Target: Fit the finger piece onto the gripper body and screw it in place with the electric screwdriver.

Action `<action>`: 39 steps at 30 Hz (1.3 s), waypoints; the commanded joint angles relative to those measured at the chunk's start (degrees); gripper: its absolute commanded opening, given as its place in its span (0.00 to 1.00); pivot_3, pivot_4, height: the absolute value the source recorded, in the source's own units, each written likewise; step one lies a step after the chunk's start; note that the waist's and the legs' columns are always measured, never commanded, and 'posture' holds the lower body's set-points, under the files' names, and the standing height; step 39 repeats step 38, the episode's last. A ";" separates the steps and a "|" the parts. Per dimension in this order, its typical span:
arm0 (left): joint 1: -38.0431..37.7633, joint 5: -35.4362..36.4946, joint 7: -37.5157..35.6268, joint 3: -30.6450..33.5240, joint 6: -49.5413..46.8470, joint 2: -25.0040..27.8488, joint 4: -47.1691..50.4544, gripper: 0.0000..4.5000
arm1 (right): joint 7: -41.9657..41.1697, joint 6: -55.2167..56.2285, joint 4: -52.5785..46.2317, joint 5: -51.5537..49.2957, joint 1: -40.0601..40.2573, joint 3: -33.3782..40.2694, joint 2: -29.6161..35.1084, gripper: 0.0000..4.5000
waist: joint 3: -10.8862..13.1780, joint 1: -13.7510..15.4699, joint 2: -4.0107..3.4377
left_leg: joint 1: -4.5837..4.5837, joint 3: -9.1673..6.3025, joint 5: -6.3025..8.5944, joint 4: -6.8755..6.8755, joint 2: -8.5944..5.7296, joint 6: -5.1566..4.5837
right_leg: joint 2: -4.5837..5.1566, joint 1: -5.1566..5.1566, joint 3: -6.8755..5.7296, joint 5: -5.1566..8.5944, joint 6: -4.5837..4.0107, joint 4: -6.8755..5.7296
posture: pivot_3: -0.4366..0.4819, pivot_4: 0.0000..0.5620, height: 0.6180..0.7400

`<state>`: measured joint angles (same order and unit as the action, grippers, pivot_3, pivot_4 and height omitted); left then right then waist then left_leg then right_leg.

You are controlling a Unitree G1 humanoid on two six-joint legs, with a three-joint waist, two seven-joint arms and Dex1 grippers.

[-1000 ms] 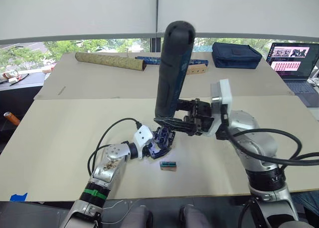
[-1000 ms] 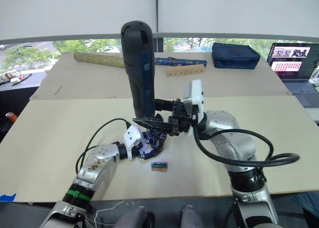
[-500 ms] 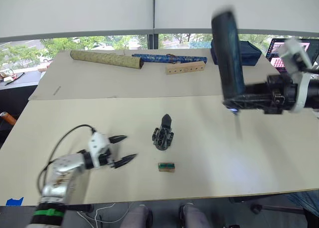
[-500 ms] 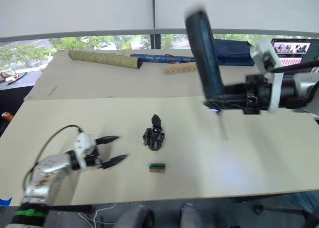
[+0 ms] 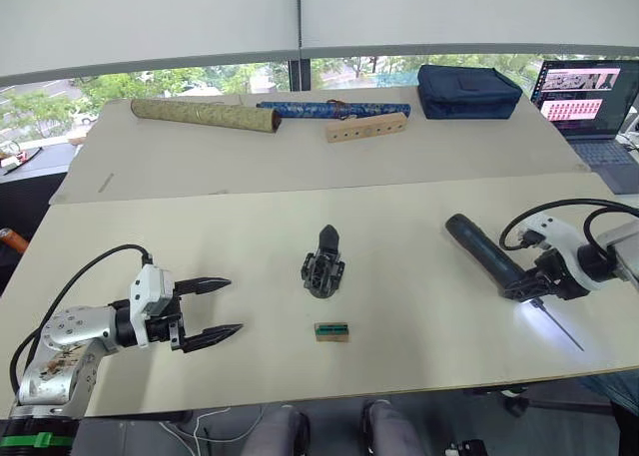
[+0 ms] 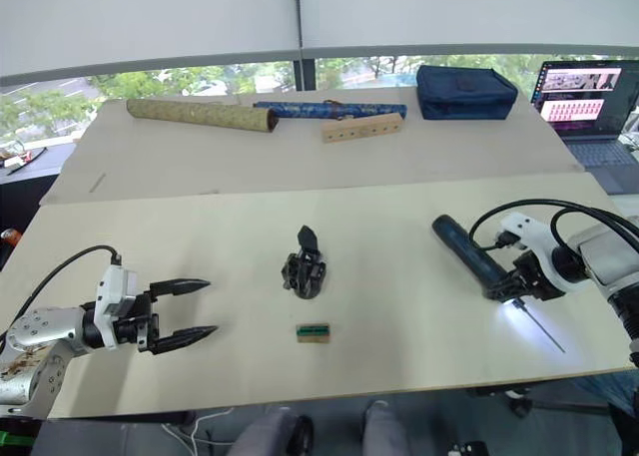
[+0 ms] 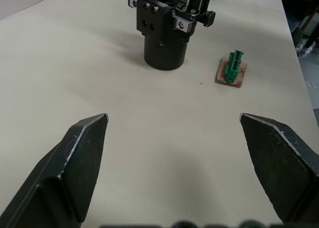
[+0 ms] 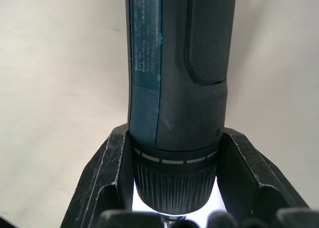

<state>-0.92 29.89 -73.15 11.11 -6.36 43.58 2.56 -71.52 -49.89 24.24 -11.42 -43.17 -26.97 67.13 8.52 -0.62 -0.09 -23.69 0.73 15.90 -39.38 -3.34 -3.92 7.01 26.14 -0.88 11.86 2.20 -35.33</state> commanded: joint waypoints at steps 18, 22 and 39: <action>-4.89 -1.65 8.50 9.36 -5.52 4.35 4.23 1.00 | -10.37 20.42 0.41 -2.58 2.20 21.69 0.89 0.99 | 0.06 0.06 0.16 | 0.03 0.03 0.05 -0.39 0.09 -0.05 | -0.13 -0.02 0.01 -0.24 -0.01 -0.18 | 0.48 0.27 1.00; -9.04 -5.60 11.64 13.70 -1.45 4.85 4.07 1.00 | -15.47 31.64 -6.55 -11.47 10.25 35.00 -1.67 0.99 | 0.06 0.14 0.18 | 0.10 0.03 0.03 -0.41 0.17 0.00 | -0.35 -0.10 0.02 -0.24 -0.01 -0.23 | 0.48 0.27 1.00; -16.90 -11.34 17.53 18.50 6.36 2.57 5.90 1.00 | -2.97 43.35 -35.16 -17.69 34.74 41.52 -22.02 0.99 | 0.06 1.53 0.24 | 0.88 -0.15 0.21 -0.44 0.15 -0.23 | -0.07 -1.11 0.09 -0.24 -0.02 0.02 | 0.48 0.27 1.00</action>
